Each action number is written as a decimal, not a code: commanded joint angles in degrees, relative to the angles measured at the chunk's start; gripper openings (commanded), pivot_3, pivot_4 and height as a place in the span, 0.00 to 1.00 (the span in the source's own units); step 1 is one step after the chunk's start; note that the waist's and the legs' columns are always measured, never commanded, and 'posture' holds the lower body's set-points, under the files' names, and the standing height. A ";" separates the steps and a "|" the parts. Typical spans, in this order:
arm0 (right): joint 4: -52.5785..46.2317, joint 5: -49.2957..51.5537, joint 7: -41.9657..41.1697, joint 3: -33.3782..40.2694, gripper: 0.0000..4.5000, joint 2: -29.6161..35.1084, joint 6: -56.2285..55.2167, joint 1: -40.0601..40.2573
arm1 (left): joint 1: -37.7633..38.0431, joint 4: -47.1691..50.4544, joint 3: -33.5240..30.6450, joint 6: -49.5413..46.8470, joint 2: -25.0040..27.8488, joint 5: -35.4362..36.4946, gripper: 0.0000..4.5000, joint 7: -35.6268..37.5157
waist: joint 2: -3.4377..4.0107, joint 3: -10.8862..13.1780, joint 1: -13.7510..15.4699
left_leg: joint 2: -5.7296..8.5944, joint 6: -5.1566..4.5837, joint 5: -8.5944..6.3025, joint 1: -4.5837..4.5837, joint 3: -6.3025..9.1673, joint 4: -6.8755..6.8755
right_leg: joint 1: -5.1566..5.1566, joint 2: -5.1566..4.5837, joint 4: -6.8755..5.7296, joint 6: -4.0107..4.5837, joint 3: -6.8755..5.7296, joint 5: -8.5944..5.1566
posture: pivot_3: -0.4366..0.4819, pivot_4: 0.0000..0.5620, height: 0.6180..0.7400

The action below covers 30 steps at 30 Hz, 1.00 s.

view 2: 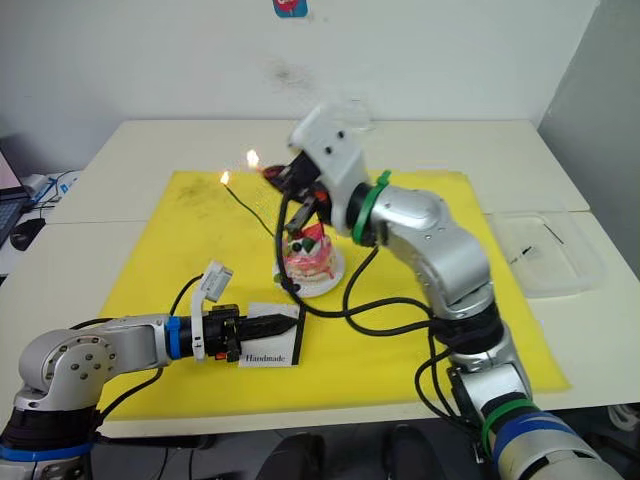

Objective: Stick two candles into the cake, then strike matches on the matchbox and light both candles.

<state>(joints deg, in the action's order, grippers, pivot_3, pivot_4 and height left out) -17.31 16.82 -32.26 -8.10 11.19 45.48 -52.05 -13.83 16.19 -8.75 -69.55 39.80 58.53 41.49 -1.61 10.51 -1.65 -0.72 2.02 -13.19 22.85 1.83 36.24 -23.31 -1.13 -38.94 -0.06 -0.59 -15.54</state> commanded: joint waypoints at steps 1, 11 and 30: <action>-3.58 0.46 0.60 5.71 0.01 3.70 -3.83 1.70 | -0.89 1.07 0.49 0.04 -0.49 1.19 0.00 1.05 | 0.00 0.00 0.03 | 0.00 0.00 0.00 0.00 -0.01 -0.02 | 0.00 0.00 0.01 0.00 0.00 0.00 | 0.48 0.27 1.00; -7.16 -3.23 3.23 17.83 0.01 22.73 -3.84 14.87 | -0.54 2.15 -0.63 -0.57 -2.21 3.61 0.00 -0.58 | 0.01 0.02 0.19 | 0.03 -0.01 -0.01 0.04 -0.10 -0.06 | 0.00 -0.01 0.07 -0.01 0.05 -0.02 | 0.48 0.27 1.00; 16.39 -9.84 14.23 28.06 0.01 28.14 -3.89 26.32 | -0.09 4.73 -0.10 0.58 -8.74 5.11 0.00 -8.37 | 0.00 0.02 0.02 | 0.03 -0.01 0.01 -0.03 -0.43 -0.03 | 0.01 0.08 0.03 -0.03 0.18 -0.03 | 0.48 0.27 1.00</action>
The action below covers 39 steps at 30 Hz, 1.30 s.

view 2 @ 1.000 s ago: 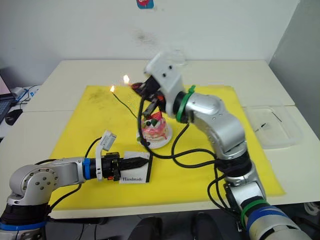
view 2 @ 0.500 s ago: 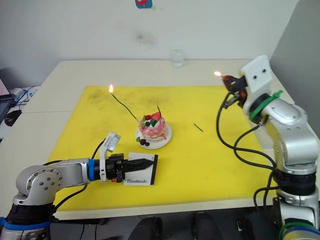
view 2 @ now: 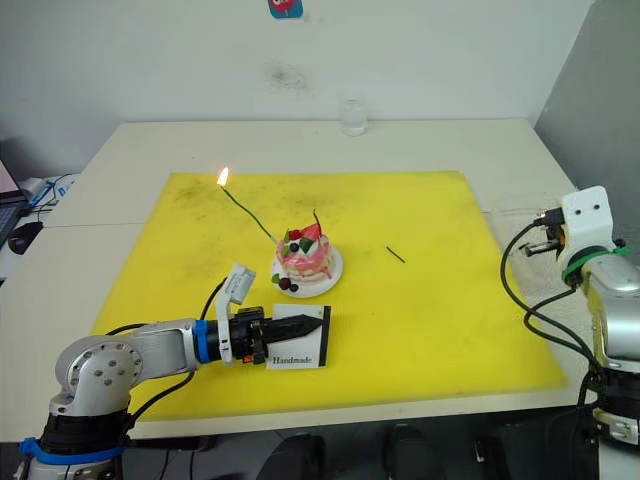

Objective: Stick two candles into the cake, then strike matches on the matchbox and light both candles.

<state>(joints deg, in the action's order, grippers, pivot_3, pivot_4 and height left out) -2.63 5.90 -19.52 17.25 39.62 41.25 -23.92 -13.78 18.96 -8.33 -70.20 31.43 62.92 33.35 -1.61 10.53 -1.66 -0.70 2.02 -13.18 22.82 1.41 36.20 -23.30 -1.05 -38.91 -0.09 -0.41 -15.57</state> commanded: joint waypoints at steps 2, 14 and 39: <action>3.91 1.46 2.24 3.33 0.01 -0.97 0.52 -2.78 | -0.35 1.95 -0.45 1.54 -0.58 0.70 0.00 -0.59 | 0.00 0.00 0.04 | 0.00 0.00 0.00 0.02 0.01 0.00 | 0.00 0.00 0.00 0.00 -0.02 0.00 | 0.48 0.27 1.00; 2.60 2.52 4.78 4.43 0.77 -1.84 -3.37 -3.09 | -0.37 1.86 -1.14 2.22 0.18 1.13 0.00 -1.72 | 0.00 0.00 0.04 | 0.01 0.00 0.00 0.01 0.00 0.00 | 0.00 0.00 0.00 0.00 0.00 0.00 | 0.48 0.27 1.00; -15.89 10.61 -13.47 -16.46 1.00 -8.80 -14.12 6.65 | -0.39 0.08 -2.78 0.25 3.68 5.68 0.00 -3.86 | 0.00 0.01 0.00 | -0.01 0.01 0.01 -0.06 0.11 0.11 | 0.08 0.00 -0.05 -0.02 -0.02 0.00 | 0.48 0.27 1.00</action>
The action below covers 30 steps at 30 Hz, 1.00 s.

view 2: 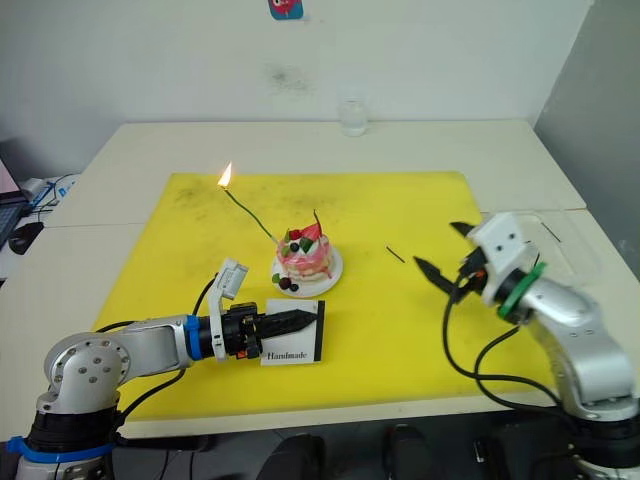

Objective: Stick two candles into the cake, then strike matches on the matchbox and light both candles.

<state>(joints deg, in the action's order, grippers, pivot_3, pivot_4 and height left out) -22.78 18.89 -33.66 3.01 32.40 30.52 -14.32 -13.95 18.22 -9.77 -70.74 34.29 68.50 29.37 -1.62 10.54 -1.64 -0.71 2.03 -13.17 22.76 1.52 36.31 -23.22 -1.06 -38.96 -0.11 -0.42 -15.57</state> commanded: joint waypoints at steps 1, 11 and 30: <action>6.25 -3.28 0.78 -3.27 1.00 -2.45 -4.32 -3.88 | -0.15 0.81 -1.36 0.83 1.01 0.00 0.00 0.20 | 0.00 0.00 -0.04 | 0.00 0.00 0.00 0.01 0.00 0.03 | 0.00 0.00 0.00 -0.01 0.01 0.02 | 0.48 0.27 1.00; 29.97 -10.74 3.25 -8.43 1.00 -11.05 -11.64 -16.10 | -0.01 1.32 -1.86 0.68 1.74 0.50 0.00 -0.15 | 0.00 0.00 0.10 | 0.00 0.00 0.00 0.08 -0.01 0.03 | -0.02 0.00 0.01 0.03 -0.05 0.01 | 0.48 0.27 1.00; 36.02 -14.89 9.56 -8.30 0.42 -15.75 -8.50 -18.58 | -0.44 1.43 -1.68 0.53 2.45 0.48 0.00 0.18 | 0.00 0.00 0.09 | 0.00 0.00 0.00 0.05 0.08 0.05 | -0.01 -0.03 -0.04 0.04 -0.01 0.03 | 0.48 0.27 1.00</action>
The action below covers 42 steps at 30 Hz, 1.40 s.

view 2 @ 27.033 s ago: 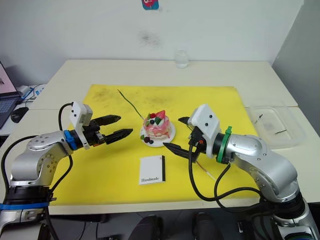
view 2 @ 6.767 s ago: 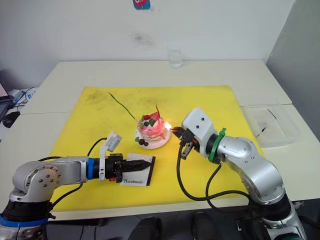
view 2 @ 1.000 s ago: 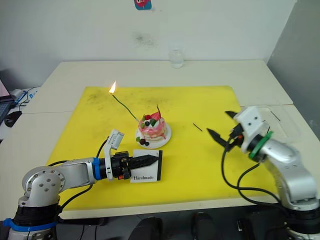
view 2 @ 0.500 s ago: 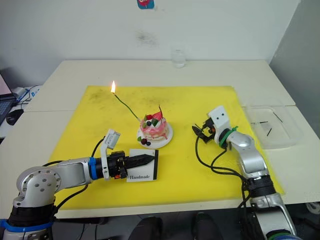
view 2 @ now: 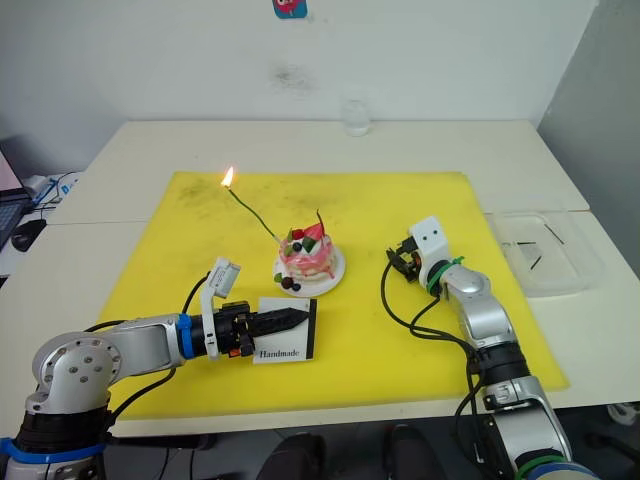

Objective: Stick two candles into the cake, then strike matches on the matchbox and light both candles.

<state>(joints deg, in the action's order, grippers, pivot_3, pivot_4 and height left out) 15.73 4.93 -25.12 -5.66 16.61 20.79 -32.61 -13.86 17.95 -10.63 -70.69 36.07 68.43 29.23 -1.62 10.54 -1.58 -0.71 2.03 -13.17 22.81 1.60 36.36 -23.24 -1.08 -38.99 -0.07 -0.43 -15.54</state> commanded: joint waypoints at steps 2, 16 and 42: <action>-3.79 -1.16 0.92 -0.16 0.26 -0.11 2.12 0.23 | -0.51 1.71 -0.74 0.55 0.78 0.47 0.00 0.42 | 0.00 0.00 0.03 | 0.00 0.00 0.00 0.00 0.01 0.01 | 0.00 0.00 0.00 -0.01 -0.01 0.00 | 0.48 0.27 1.00; -23.29 3.45 -1.02 1.93 0.01 -0.10 13.08 4.90 | -0.23 2.03 -0.63 0.87 1.18 0.16 0.00 0.67 | 0.00 0.00 0.01 | -0.02 0.00 0.00 0.01 0.08 0.01 | 0.00 0.00 0.00 -0.01 -0.03 -0.01 | 0.48 0.27 1.00; -37.06 1.45 5.61 -3.53 0.29 -0.58 10.96 26.42 | -1.48 1.39 0.94 -0.19 1.64 -0.34 0.00 2.09 | -0.01 -0.01 -0.10 | -0.01 0.00 0.00 -0.02 0.07 0.00 | 0.01 0.01 0.05 -0.04 0.00 -0.01 | 0.48 0.27 1.00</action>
<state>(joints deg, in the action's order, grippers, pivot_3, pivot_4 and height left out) -20.85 6.96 -19.68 -9.19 15.64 32.77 -6.47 -15.20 17.94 -9.19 -70.89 36.97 67.58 30.68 -1.63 10.53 -1.68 -0.72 2.02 -13.18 22.79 1.68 36.36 -23.23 -1.07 -38.95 -0.11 -0.45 -15.55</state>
